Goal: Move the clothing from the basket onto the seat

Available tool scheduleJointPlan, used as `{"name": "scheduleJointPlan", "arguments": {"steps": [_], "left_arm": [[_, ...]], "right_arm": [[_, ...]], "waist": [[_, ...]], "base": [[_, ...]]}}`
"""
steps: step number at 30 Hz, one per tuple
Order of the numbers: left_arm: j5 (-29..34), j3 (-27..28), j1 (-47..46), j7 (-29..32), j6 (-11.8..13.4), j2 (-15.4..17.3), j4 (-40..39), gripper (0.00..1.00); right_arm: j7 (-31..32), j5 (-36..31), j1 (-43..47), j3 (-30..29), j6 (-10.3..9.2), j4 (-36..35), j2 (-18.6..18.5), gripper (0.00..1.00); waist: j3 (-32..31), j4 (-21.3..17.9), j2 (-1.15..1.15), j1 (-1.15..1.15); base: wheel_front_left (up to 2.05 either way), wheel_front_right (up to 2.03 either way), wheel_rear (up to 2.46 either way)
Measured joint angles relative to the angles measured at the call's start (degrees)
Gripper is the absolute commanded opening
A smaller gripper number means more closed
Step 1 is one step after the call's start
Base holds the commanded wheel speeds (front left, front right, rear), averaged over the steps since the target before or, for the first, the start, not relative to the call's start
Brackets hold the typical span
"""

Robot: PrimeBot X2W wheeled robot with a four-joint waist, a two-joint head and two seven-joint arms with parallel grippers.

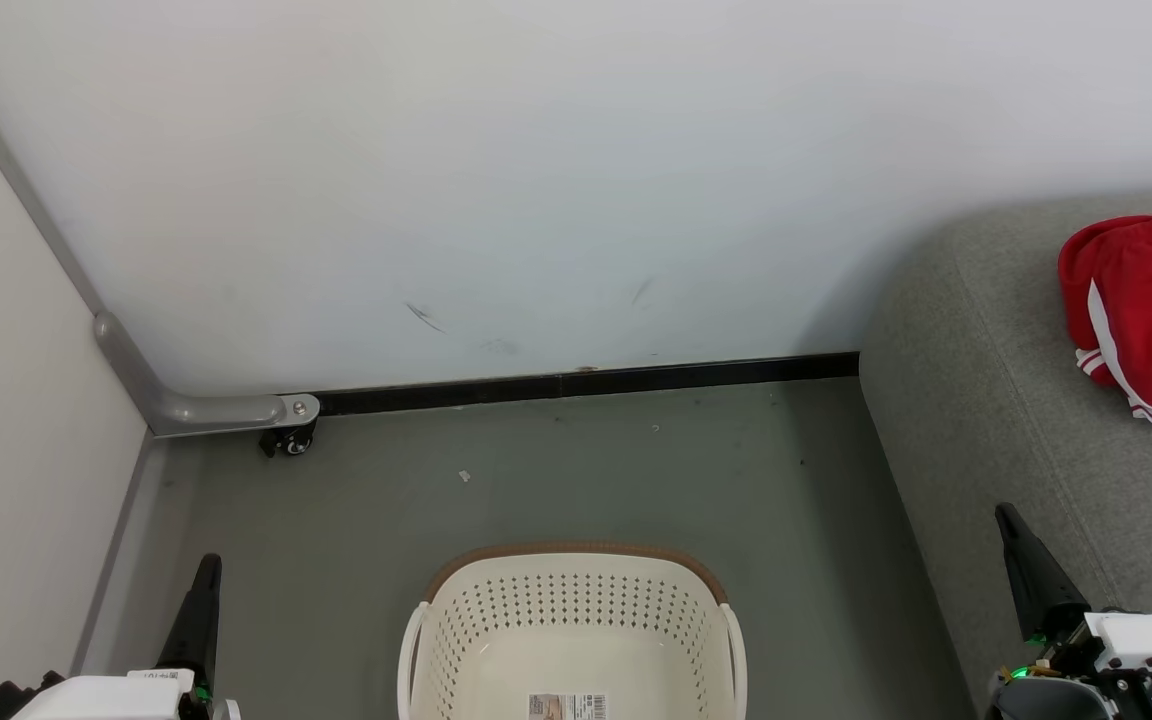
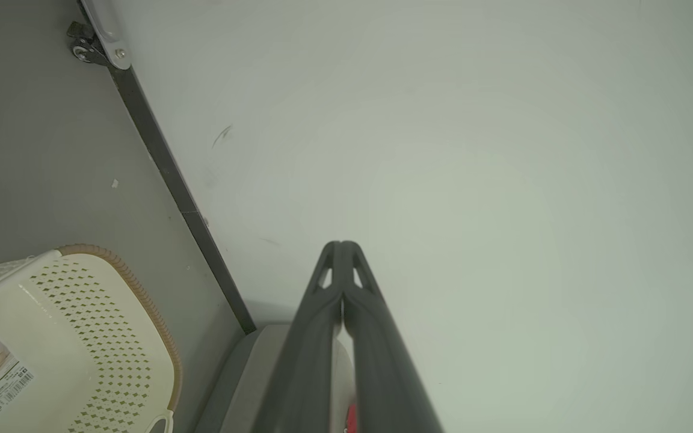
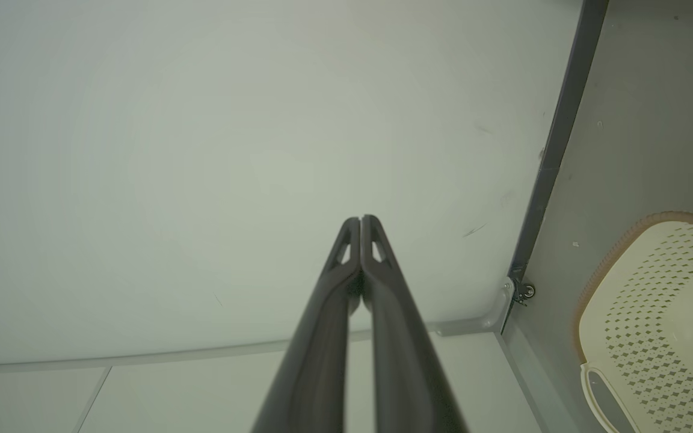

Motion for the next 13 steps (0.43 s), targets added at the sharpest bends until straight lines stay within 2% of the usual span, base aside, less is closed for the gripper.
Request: {"name": "scheduleJointPlan", "arguments": {"steps": [13], "left_arm": [[0.0, 0.0, 0.0, 0.0, -0.1, 0.0, 0.0, 0.00]], "right_arm": [[0.0, 0.0, 0.0, 0.0, 0.00, 0.0, 0.0, 0.00]], "waist": [[0.0, 0.0, 0.00, 0.00]], "base": [[0.00, 0.00, 0.00]]}}
